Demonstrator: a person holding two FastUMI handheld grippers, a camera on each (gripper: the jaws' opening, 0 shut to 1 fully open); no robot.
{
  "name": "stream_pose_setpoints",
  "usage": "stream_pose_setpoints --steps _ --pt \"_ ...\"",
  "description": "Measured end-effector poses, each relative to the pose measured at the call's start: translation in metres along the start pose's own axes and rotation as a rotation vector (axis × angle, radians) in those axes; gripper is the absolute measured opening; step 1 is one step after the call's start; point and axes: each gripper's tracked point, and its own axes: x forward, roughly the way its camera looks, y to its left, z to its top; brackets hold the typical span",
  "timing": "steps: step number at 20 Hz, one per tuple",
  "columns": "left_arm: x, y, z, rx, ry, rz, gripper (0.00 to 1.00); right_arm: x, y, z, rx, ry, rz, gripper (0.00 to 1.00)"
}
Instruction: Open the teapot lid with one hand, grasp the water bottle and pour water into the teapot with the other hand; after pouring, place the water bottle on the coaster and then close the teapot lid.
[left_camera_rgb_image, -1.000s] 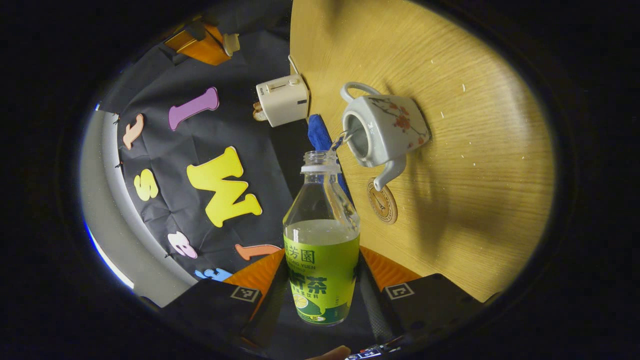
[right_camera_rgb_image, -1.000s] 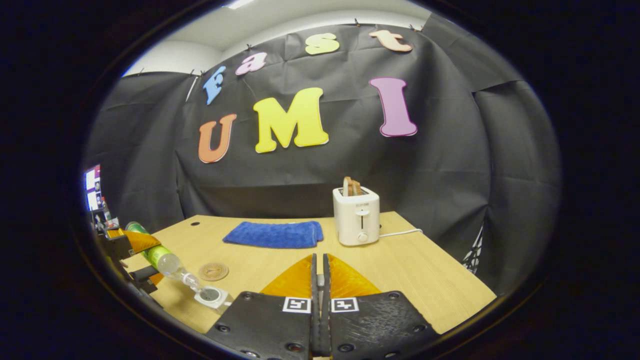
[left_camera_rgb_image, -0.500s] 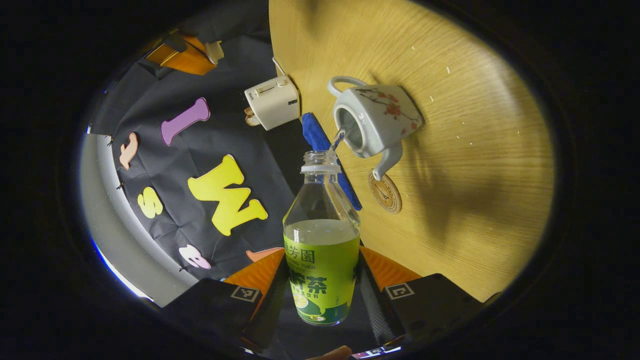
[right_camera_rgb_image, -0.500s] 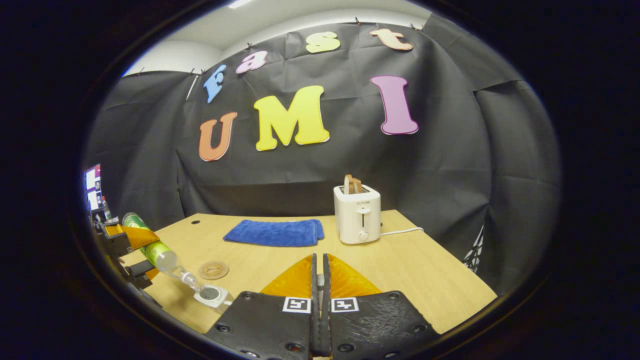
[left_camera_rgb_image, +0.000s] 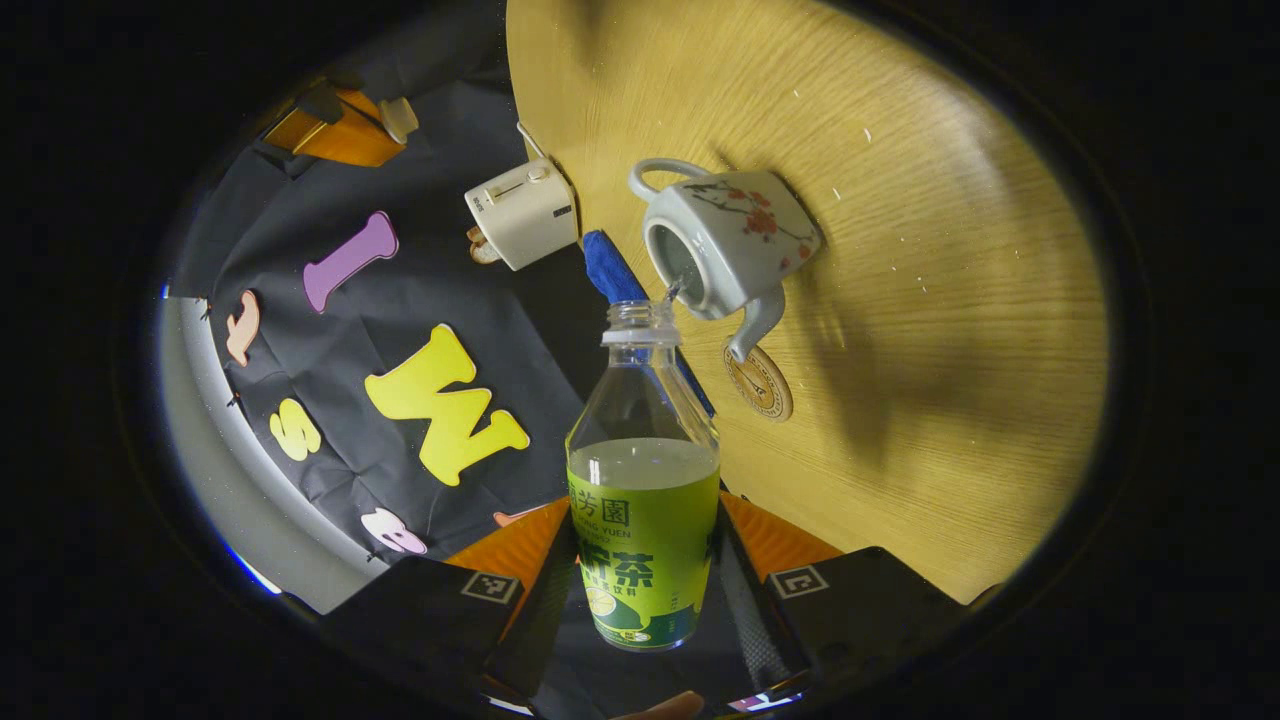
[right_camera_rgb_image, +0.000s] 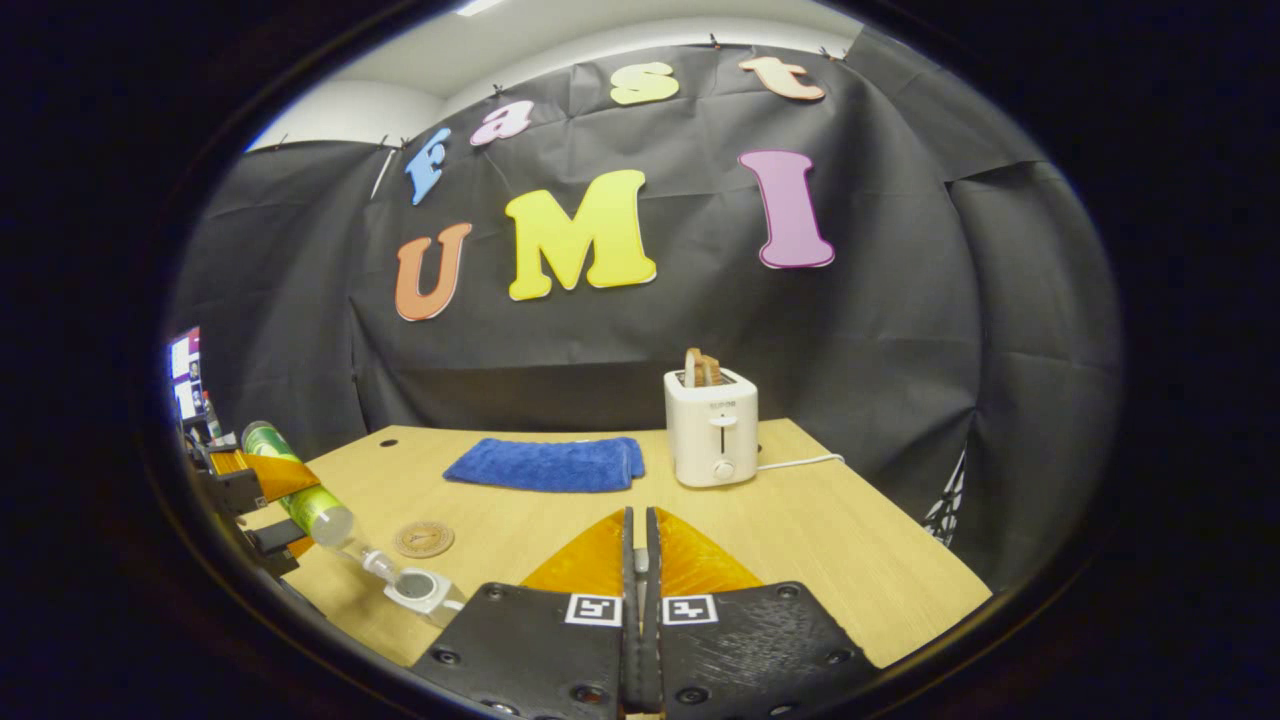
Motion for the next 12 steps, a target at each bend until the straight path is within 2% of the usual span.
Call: stream_pose_setpoints --steps 4,6,9,11,12 --pt "-0.0034 0.0048 0.0043 0.001 -0.01 0.005 0.73 -0.0003 0.0013 -0.0011 -0.002 0.004 0.004 0.01" --pt "-0.0032 0.0079 0.0053 0.002 -0.007 0.012 0.76 0.0003 0.0021 -0.0004 -0.003 0.003 0.005 0.01" --pt "-0.0032 0.0044 0.0053 -0.001 -0.004 0.008 0.73 0.0003 0.001 -0.0012 -0.004 0.003 0.0 0.0" --pt "-0.0024 0.0027 0.0046 -0.003 0.0 0.003 0.76 0.0 0.001 -0.002 -0.004 0.006 0.0 0.01" --pt "-0.0015 0.0016 0.0036 -0.007 0.003 0.001 0.73 0.0001 0.0002 -0.002 -0.004 0.007 -0.001 0.0"
